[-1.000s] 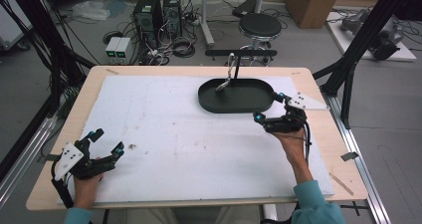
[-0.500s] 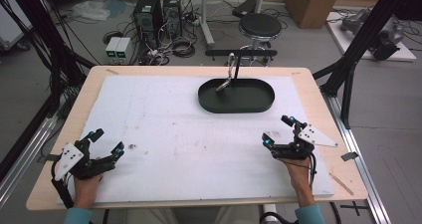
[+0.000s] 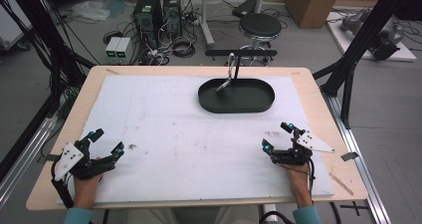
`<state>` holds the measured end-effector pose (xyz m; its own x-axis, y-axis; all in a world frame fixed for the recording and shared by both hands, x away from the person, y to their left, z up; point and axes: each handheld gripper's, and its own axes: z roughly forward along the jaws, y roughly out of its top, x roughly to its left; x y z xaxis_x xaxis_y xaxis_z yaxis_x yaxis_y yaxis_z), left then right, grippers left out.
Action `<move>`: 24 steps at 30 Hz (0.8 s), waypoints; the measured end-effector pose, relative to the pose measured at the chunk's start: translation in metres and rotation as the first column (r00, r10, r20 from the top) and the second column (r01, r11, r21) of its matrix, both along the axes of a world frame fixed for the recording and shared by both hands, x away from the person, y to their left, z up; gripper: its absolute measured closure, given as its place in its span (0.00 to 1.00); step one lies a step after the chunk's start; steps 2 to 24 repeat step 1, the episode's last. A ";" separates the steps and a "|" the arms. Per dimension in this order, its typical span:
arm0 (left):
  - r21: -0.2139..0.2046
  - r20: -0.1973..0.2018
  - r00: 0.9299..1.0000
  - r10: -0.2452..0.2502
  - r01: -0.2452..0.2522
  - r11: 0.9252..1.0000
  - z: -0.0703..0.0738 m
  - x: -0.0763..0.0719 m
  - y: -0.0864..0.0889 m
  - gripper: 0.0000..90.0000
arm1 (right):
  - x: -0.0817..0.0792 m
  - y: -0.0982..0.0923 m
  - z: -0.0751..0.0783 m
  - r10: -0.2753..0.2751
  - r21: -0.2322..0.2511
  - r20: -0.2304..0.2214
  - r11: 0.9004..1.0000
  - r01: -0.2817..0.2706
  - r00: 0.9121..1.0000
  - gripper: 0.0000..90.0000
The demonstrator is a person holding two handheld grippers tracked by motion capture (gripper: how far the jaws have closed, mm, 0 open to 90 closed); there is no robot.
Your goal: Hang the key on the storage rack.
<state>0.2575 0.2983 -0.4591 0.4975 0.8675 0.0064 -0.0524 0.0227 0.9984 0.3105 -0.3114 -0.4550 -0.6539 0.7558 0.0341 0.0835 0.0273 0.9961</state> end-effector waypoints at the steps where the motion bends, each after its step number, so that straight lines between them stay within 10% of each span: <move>1: 0.000 0.000 1.000 0.000 0.000 1.000 0.000 0.000 0.000 0.16 | 0.000 0.000 0.000 -0.004 0.005 0.000 1.000 0.004 1.000 0.01; 24: 0.000 0.000 1.000 0.000 0.000 1.000 0.000 0.000 0.000 0.16 | 0.000 0.000 0.000 -0.004 0.005 0.000 1.000 0.004 1.000 0.01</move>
